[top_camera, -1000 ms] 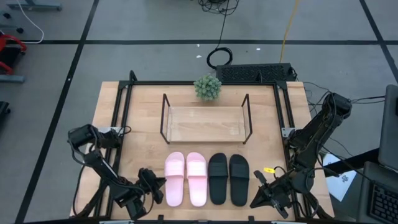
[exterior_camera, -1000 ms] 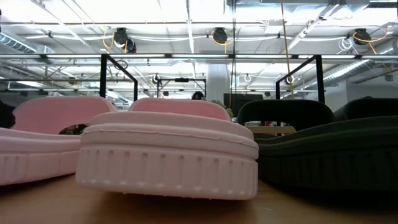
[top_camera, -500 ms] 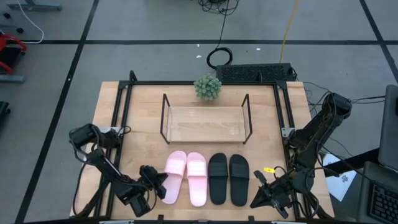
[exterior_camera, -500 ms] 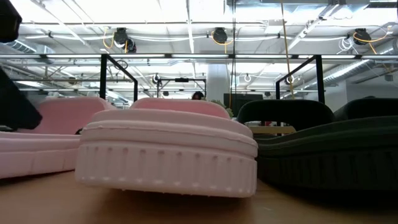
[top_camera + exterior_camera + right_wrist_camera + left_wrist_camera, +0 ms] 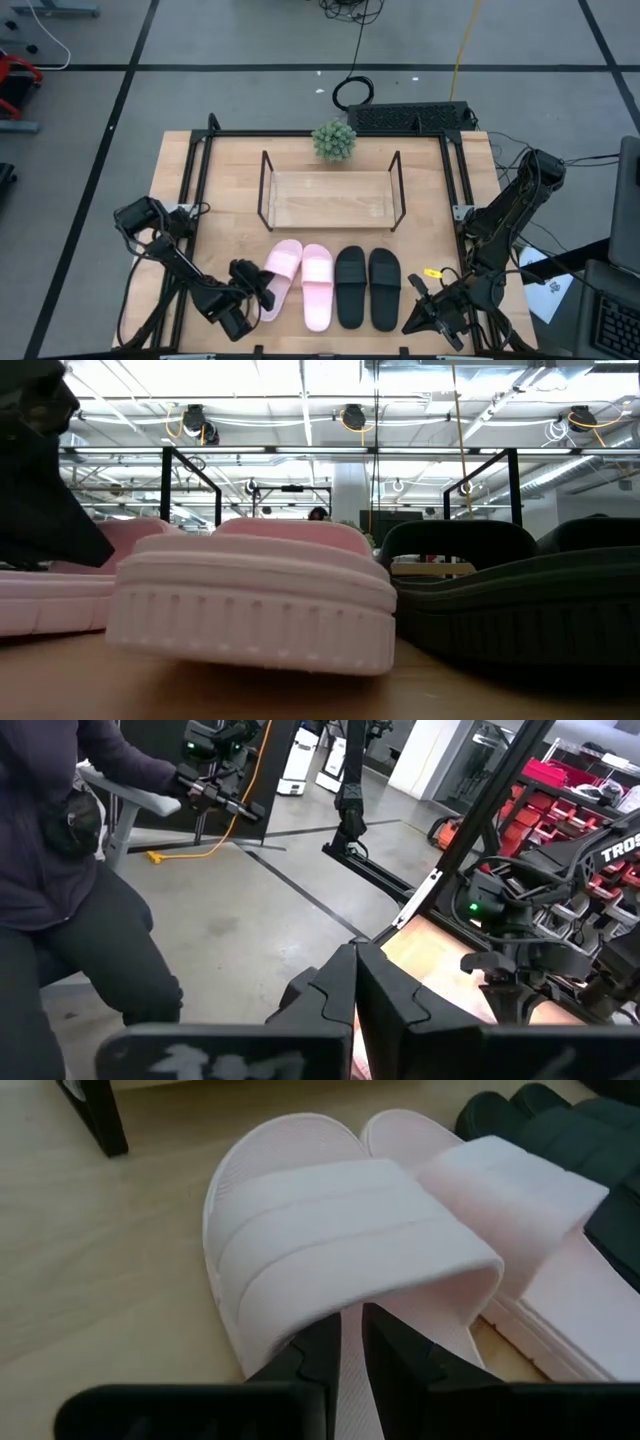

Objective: Pick and place slides into the shelf
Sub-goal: Put the pink slide on the shelf

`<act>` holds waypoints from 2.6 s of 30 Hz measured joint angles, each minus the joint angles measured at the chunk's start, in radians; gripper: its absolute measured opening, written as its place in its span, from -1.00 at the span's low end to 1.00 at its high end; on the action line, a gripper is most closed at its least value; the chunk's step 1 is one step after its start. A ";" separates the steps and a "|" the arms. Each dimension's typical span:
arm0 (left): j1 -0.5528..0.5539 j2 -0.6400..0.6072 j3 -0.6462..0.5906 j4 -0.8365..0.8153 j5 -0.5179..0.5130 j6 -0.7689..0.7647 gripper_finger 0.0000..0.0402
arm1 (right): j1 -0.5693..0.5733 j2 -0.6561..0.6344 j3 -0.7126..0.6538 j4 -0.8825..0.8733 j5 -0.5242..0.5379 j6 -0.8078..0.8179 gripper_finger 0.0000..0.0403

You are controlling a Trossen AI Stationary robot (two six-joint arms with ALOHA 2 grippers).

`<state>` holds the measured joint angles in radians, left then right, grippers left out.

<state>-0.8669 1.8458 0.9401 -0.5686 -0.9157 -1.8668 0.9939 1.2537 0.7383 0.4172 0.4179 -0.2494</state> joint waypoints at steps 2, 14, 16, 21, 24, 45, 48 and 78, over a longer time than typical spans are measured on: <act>0.008 0.023 0.000 0.010 0.001 0.003 -0.75 | 0.000 0.000 0.000 -0.004 0.000 0.002 -1.00; 0.007 0.084 -0.001 0.062 -0.030 0.014 -0.96 | 0.000 -0.001 0.000 -0.003 0.000 0.002 -1.00; 0.001 0.067 -0.001 0.058 -0.011 0.007 -0.95 | 0.000 -0.001 0.000 -0.004 0.000 0.002 -1.00; -0.018 0.024 -0.001 0.092 -0.009 0.055 -0.97 | 0.000 -0.001 0.000 -0.004 0.000 0.002 -1.00; -0.021 0.002 -0.001 0.080 -0.057 0.089 -0.99 | 0.000 -0.001 0.000 -0.004 0.000 0.002 -1.00; -0.137 -0.015 0.000 -0.031 0.001 -0.108 -0.95 | 0.000 -0.001 0.000 -0.005 0.000 0.002 -1.00; -0.155 -0.018 0.000 -0.112 0.001 -0.179 -0.97 | 0.000 -0.001 0.000 -0.005 0.000 0.002 -1.00; -0.140 -0.082 0.000 -0.212 -0.050 -0.109 -0.52 | 0.000 -0.001 0.000 -0.010 0.000 0.005 -1.00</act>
<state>-1.0073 1.7638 0.9401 -0.7802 -0.9660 -1.9755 0.9938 1.2530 0.7383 0.4068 0.4179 -0.2442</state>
